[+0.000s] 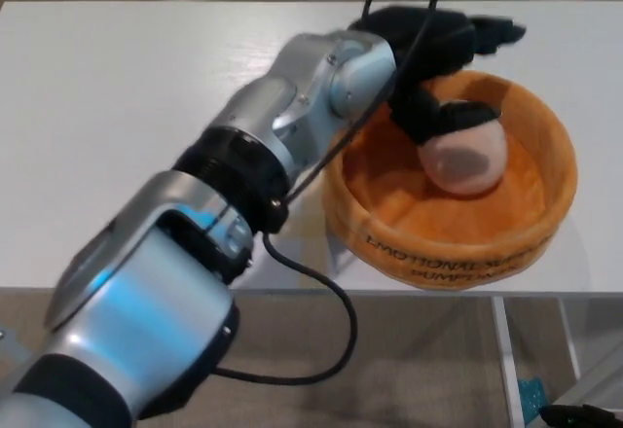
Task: Use the left hand to pick up the pink round toy on the left and place it inside the orange plate on the desk.
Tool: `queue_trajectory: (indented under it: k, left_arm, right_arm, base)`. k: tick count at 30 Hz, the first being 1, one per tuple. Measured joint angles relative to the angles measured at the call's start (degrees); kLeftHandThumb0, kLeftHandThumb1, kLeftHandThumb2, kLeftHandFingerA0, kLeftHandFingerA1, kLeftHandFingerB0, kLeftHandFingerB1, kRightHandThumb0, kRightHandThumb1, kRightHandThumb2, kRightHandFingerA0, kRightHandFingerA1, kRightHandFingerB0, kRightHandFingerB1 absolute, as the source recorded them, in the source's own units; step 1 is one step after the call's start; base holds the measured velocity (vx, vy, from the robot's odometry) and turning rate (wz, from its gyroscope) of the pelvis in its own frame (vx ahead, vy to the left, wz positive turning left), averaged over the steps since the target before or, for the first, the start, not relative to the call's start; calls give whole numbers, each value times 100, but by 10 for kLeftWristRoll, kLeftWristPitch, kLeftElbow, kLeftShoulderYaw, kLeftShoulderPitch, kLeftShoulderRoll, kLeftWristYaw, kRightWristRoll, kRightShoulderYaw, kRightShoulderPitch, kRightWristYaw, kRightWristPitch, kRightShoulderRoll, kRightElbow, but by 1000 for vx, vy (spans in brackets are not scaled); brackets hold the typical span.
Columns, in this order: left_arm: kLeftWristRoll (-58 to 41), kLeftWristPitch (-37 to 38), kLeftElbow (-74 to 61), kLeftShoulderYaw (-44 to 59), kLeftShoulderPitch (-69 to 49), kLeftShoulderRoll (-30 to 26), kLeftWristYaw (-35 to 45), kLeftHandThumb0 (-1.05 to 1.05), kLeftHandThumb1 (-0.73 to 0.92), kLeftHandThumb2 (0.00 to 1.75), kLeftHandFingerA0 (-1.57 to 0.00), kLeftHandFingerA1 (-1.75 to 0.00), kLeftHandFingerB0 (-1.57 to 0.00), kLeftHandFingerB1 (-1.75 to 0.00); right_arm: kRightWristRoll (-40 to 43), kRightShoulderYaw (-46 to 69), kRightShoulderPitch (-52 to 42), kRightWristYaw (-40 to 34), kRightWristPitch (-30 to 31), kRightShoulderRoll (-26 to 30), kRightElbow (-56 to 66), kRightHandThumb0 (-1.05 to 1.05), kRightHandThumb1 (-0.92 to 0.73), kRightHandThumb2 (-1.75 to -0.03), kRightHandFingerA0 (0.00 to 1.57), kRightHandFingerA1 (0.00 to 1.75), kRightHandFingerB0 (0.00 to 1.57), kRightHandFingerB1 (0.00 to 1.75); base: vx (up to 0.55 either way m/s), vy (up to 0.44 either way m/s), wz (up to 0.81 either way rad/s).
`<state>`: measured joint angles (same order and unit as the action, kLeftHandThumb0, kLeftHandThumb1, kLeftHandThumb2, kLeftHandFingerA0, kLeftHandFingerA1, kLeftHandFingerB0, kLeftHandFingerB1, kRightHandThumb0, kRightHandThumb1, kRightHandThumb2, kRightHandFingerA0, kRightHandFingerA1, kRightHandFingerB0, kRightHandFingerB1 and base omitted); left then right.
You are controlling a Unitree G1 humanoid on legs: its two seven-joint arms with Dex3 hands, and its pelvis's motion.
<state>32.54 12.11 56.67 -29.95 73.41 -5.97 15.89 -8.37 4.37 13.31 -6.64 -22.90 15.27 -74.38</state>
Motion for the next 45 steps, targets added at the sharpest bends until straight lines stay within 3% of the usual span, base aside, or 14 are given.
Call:
queue_trajectory:
  k: [11,12,14,15,19,20,21,22,34,35,41,42,44,45]
  left_arm:
    - [-28,6,-226,70,-30,-99,55,-92,65,105,0,-14,-14,-20]
    - [-28,6,-226,70,-30,-99,55,-91,79,64,0,-22,-8,-25]
    - [-41,4,-288,88,-55,-121,68,-87,59,101,0,-17,-10,-24]
    - [-41,4,-288,88,-55,-121,68,-87,59,101,0,-17,-10,-24]
    - [-64,0,-383,120,-97,-157,91,-84,54,94,-4,-22,-11,-30]
    - [-68,-1,-397,126,-104,-162,93,-84,67,61,-4,-24,-14,-26]
    - [-74,-2,-421,135,-117,-170,97,-85,67,61,-3,-24,-14,-26]
    - [-82,-3,-440,144,-128,-177,102,-83,53,91,-6,-29,-12,-34]
    - [-187,-23,-637,267,-290,-248,140,-87,56,95,-7,-40,-15,-41]
    - [-195,-24,-647,276,-303,-251,142,-88,73,63,-15,-32,-25,-29]
    - [-243,-30,-699,330,-381,-269,157,-80,57,59,-20,-37,-28,-31]
    - [-254,-31,-708,341,-398,-271,161,-79,42,81,-16,-45,-21,-41]
    - [-272,-33,-720,358,-426,-273,168,-79,42,81,-16,-45,-21,-41]
    - [-288,-36,-727,372,-450,-275,176,-70,48,56,-16,-37,-20,-30]
  right_arm:
    - [0,0,0,0,0,3,0,-37,-58,-58,74,59,64,44]
    - [0,0,0,0,0,3,0,-37,-58,-58,74,59,65,44]
    - [0,0,0,0,0,3,0,-39,-59,-58,73,57,64,44]
    - [0,0,0,0,0,3,0,-39,-59,-58,73,57,64,44]
    - [0,0,0,0,0,3,1,-38,-58,-58,74,58,64,44]
    - [0,0,0,0,0,3,1,-38,-59,-58,73,55,64,44]
    - [0,0,0,0,0,3,1,-38,-59,-58,73,54,63,44]
    - [0,0,0,0,0,3,1,-37,-59,-58,73,54,63,44]
    - [0,0,3,0,0,3,1,-38,-60,-58,72,53,62,43]
    - [0,0,3,0,0,3,1,-37,-59,-59,73,53,61,43]
    - [0,0,4,0,0,3,1,-37,-59,-58,74,58,64,44]
    - [0,0,4,0,0,3,1,-37,-58,-58,74,59,64,44]
    - [0,0,4,0,0,3,1,-37,-58,-58,74,59,64,44]
    - [0,0,4,0,0,3,1,-37,-59,-58,73,59,64,44]
  base:
    - [0,0,0]
    - [0,0,0]
    - [0,0,0]
    - [0,0,0]
    - [0,0,0]
    - [0,0,0]
    - [0,0,0]
    - [0,0,0]
    - [0,0,0]
    - [0,0,0]
    - [0,0,0]
    - [0,0,0]
    - [0,0,0]
    - [0,0,0]
